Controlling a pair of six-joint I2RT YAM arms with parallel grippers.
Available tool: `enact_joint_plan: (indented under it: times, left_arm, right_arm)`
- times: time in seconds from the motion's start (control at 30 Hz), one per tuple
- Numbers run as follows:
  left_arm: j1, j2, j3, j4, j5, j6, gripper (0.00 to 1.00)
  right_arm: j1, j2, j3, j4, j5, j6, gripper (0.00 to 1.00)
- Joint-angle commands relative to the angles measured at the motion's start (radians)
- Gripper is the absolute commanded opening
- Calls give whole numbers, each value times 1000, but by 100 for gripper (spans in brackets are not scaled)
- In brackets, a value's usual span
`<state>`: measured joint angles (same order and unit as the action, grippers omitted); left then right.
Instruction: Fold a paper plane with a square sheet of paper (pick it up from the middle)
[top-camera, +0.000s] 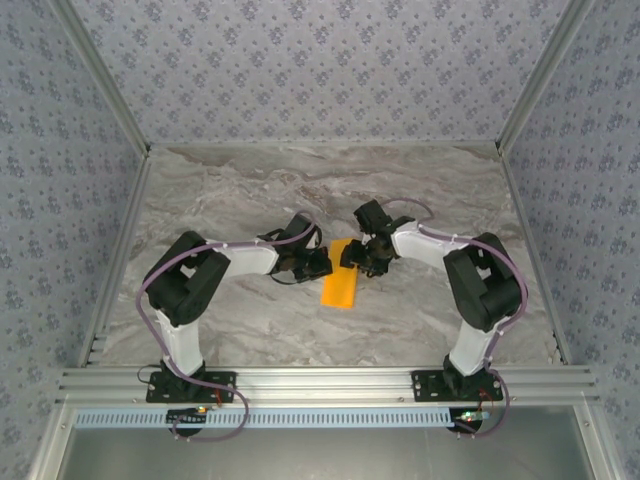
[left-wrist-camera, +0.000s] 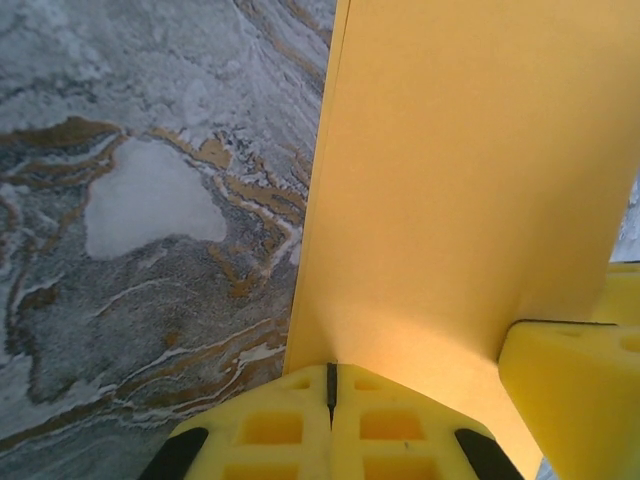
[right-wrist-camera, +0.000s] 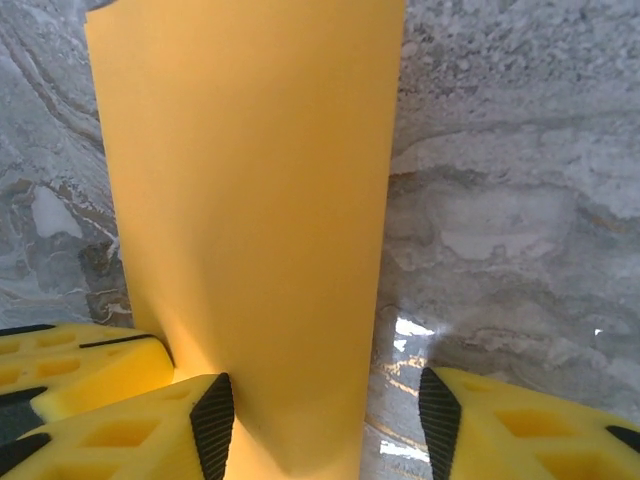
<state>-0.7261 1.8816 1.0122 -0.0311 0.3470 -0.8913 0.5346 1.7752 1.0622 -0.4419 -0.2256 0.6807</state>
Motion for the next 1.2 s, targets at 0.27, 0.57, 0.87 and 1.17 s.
enact_joint_plan:
  times: [0.27,0.57,0.87,1.17]
  left_arm:
    - [-15,9,-7,-135,-46,-6,0]
    - [-16,-11,-7,-132,-45,-5,0]
    - [-16,-35,7,-127,-38,9,0]
    - [-15,-42,63,-146,-31,39,0]
  right_arm:
    - [16,90,38,-98,43,-22,51]
    - [36,142,56,-127,83,-16,52]
    - [45,168,59,-142,104,-17,51]
    - [55,195,68,-153,124,-1,51]
